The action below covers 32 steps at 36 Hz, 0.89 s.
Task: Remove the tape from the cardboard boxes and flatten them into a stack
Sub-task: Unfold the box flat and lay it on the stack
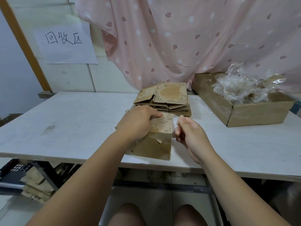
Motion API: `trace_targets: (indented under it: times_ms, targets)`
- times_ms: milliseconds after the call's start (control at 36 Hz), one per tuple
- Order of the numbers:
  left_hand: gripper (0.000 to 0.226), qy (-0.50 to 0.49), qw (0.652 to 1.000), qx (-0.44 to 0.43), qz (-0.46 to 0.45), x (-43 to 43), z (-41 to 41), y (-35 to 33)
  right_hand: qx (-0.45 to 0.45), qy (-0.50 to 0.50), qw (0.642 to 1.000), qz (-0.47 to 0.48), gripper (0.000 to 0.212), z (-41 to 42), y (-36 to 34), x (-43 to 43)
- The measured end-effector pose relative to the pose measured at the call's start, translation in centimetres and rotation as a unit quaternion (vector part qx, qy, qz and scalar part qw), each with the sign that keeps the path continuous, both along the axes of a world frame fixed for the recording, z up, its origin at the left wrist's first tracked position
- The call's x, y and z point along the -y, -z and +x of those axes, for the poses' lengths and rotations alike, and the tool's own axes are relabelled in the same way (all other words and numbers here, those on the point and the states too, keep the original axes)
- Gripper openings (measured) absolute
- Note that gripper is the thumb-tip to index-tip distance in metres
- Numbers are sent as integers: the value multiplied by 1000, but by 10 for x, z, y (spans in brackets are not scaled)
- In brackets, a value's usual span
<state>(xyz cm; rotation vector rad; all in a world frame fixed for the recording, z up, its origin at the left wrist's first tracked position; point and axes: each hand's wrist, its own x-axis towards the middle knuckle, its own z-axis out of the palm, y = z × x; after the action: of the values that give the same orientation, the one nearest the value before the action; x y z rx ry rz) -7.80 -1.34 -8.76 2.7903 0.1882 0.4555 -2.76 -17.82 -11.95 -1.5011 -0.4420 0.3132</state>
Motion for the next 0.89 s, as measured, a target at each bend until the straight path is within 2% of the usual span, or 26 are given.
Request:
trace_targets:
  times_ms: [111,194,306,361,556,694,889]
  targets:
    - [56,-7,1000,-5,-2,-1,2,0,-41,-22,996,78,29,-3,8,5]
    - [56,-5,1000,1,-5,-1,2,1,-61,-67,989,117,2,-4,11,8]
    - [56,-2,1000,2,-5,-2,2,3,-125,-166,965,160,35,3,11,16]
    - [56,-2,1000,5,-3,-2,2,2,-118,-188,964,144,39,4,12,18]
    - [54,-2,1000,5,-4,-1,2,2,-44,-133,987,75,29,-1,8,16]
    - [54,-8,1000,0,-1,0,2,1,10,-133,991,-14,27,1,6,21]
    - [56,-31,1000,2,0,2,0,0,-77,-207,975,-31,29,5,-13,30]
